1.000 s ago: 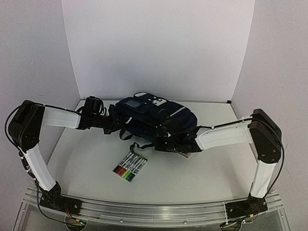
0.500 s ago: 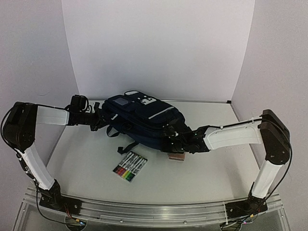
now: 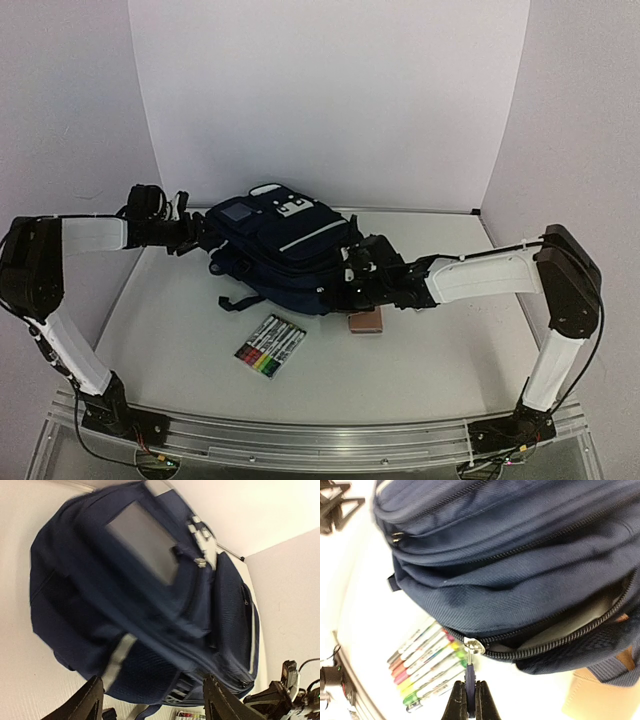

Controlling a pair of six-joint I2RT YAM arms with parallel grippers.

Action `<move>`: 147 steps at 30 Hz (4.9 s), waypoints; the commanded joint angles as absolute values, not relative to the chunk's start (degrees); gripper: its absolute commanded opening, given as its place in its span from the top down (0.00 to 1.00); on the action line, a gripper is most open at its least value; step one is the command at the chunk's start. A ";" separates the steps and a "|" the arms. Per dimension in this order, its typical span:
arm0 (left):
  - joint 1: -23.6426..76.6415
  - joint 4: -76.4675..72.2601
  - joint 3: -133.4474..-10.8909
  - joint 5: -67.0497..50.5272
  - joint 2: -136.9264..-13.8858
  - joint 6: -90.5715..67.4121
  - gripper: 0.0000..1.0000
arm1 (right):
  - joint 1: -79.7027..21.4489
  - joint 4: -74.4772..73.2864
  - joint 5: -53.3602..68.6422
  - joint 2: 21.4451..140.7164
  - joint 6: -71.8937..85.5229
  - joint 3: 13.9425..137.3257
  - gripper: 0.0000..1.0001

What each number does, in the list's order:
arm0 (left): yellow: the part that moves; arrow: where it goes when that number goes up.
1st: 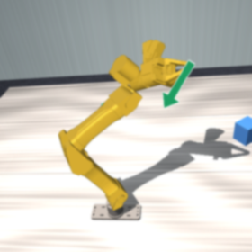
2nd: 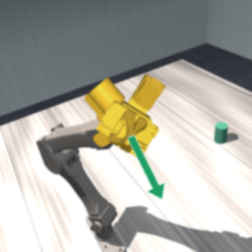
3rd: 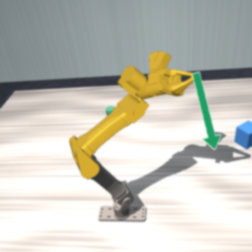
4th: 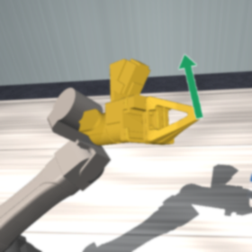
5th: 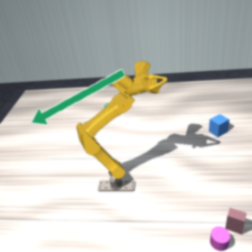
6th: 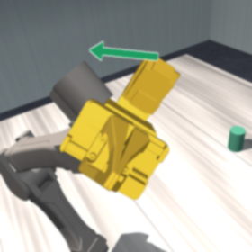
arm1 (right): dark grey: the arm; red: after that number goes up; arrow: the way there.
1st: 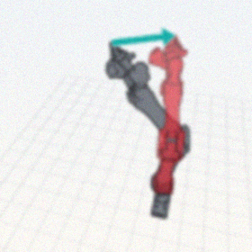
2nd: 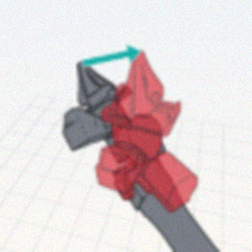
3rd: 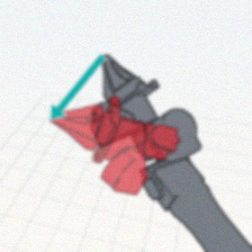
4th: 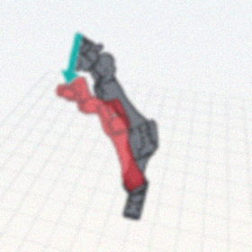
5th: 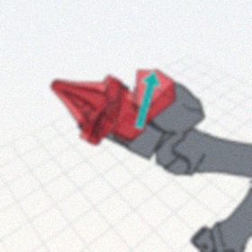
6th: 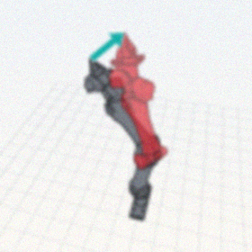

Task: Pack the student bag
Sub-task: Zip the student bag at the center of the board.

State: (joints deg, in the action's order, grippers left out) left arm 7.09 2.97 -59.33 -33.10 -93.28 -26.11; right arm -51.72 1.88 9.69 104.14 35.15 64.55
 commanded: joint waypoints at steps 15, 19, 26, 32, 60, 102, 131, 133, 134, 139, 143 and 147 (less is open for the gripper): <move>41.85 4.42 -60.77 -9.78 -88.41 8.84 0.32 | -51.86 12.15 11.91 100.50 32.70 60.39 1.00; 43.70 2.93 -60.63 -3.82 -91.32 13.28 0.36 | -51.84 13.34 11.82 99.74 33.57 59.21 1.00; 45.29 1.31 -61.52 5.36 -95.97 18.23 0.42 | -51.81 15.16 13.23 100.12 34.84 58.78 1.00; 46.06 -2.11 -61.78 9.50 -98.42 19.28 0.45 | -51.86 15.56 13.90 100.37 34.98 58.80 1.00; 46.18 -6.65 -44.39 23.34 -76.57 17.06 1.00 | -36.32 -7.65 4.73 101.49 27.54 67.84 1.00; 47.72 18.43 -105.91 6.81 -123.45 11.84 0.11 | -32.63 2.91 21.31 101.76 22.31 66.58 1.00; 49.39 8.73 -70.16 -3.16 -84.55 23.08 1.00 | -27.73 -12.82 8.36 100.82 15.16 77.85 1.00; 49.26 9.44 -70.01 -3.82 -83.46 23.33 1.00 | -27.70 -12.75 8.74 102.84 13.70 80.59 1.00; 48.93 9.44 -69.82 -4.51 -82.89 23.26 1.00 | -27.70 -12.73 8.86 104.21 13.00 82.02 1.00; 43.72 8.45 -70.43 -13.42 -80.39 20.04 1.00 | -27.64 -11.79 11.18 111.88 11.00 89.27 1.00; 39.41 9.86 -74.35 -20.08 -80.21 18.24 1.00 | -27.64 -11.11 12.28 115.78 11.19 93.48 1.00; 37.00 8.58 -76.48 -20.78 -82.36 18.15 1.00 | -27.55 -10.06 13.33 114.23 12.04 92.95 1.00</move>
